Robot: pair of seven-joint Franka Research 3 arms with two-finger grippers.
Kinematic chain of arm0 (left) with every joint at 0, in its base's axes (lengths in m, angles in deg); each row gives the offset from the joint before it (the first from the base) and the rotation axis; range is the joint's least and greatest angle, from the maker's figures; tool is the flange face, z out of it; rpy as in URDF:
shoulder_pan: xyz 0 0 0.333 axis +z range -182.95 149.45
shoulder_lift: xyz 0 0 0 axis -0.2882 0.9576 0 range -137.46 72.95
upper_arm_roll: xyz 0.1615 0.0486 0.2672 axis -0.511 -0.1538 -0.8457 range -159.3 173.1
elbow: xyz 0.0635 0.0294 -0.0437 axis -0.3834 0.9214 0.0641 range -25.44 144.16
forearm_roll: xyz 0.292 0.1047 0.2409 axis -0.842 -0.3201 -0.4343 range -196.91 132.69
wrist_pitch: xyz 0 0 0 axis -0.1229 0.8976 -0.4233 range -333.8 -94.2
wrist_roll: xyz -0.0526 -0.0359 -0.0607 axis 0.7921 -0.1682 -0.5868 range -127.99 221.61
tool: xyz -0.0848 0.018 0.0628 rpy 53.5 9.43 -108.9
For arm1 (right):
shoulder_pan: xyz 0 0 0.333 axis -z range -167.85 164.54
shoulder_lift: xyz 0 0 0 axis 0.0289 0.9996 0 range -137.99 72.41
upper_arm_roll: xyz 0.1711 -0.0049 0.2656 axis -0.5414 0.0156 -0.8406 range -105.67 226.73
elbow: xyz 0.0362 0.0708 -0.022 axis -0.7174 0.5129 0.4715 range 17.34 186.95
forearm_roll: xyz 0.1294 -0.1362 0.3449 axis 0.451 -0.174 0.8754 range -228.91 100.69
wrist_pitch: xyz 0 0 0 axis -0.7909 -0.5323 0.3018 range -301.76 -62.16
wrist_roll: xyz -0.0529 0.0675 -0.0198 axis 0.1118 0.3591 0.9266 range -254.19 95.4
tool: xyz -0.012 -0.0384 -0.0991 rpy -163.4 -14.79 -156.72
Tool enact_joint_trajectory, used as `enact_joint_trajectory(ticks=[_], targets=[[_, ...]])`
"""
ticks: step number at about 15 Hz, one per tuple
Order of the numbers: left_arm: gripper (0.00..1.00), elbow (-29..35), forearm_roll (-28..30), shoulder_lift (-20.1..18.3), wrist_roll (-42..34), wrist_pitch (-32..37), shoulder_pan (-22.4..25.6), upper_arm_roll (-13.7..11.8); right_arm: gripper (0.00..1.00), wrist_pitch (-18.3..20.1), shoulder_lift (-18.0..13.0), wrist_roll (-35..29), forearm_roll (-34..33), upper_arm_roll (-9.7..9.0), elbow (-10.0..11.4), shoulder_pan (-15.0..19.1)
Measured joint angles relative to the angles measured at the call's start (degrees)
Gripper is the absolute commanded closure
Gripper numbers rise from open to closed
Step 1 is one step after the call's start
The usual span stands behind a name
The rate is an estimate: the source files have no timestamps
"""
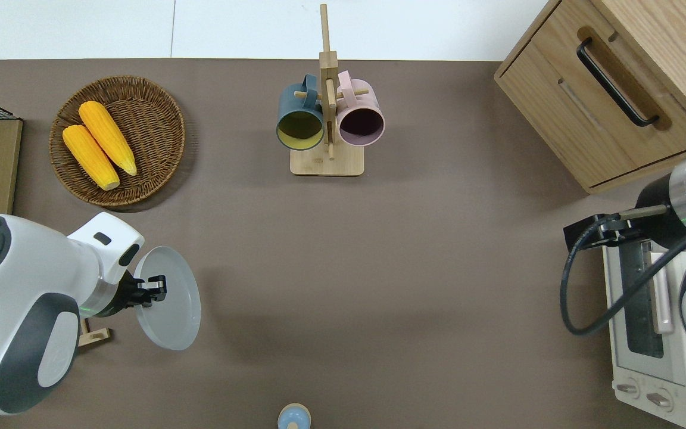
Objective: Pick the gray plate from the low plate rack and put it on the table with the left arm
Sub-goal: 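Carry the gray plate away from the rack toward the table center, then lower the gray plate flat onto the table with the left gripper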
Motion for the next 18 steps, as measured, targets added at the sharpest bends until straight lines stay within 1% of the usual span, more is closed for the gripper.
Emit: enact_joint_trajectory(ticks=[4, 8, 9, 12, 13, 14, 15, 16, 18], targets=[[0.87, 0.6, 0.0, 1.3, 1.6, -2.3, -0.4, 0.0, 0.017, 0.0, 0.0, 0.0, 0.0, 0.0, 0.0, 0.0], [0.86, 1.4, 0.0, 2.9, 3.2, -4.9, -2.0, 0.0, 0.017, 0.0, 0.0, 0.0, 0.0, 0.0, 0.0, 0.0], [0.83, 1.4, 0.0, 3.1, 3.4, -5.4, -2.0, 0.0, 0.017, 0.0, 0.0, 0.0, 0.0, 0.0, 0.0, 0.0], [0.83, 1.8, 0.0, 3.2, 4.1, -5.9, -2.2, 0.0, 0.017, 0.0, 0.0, 0.0, 0.0, 0.0, 0.0, 0.0], [0.61, 1.8, 0.0, 3.2, 4.4, -6.0, -2.3, 0.0, 0.017, 0.0, 0.0, 0.0, 0.0, 0.0, 0.0, 0.0], [0.28, 1.9, 0.0, 3.3, 4.6, -6.3, -2.3, 0.0, 0.017, 0.0, 0.0, 0.0, 0.0, 0.0, 0.0, 0.0], [0.1, 1.9, 0.0, 3.3, 4.6, -6.4, -2.3, 0.0, 0.017, 0.0, 0.0, 0.0, 0.0, 0.0, 0.0, 0.0], [0.01, 1.9, 0.0, 3.3, 4.6, -6.5, -2.3, 0.0, 0.017, 0.0, 0.0, 0.0, 0.0, 0.0, 0.0, 0.0], [0.0, 1.9, 0.0, 3.3, 4.7, -6.7, -2.3, 0.0, 0.017, 0.0, 0.0, 0.0, 0.0, 0.0, 0.0, 0.0]])
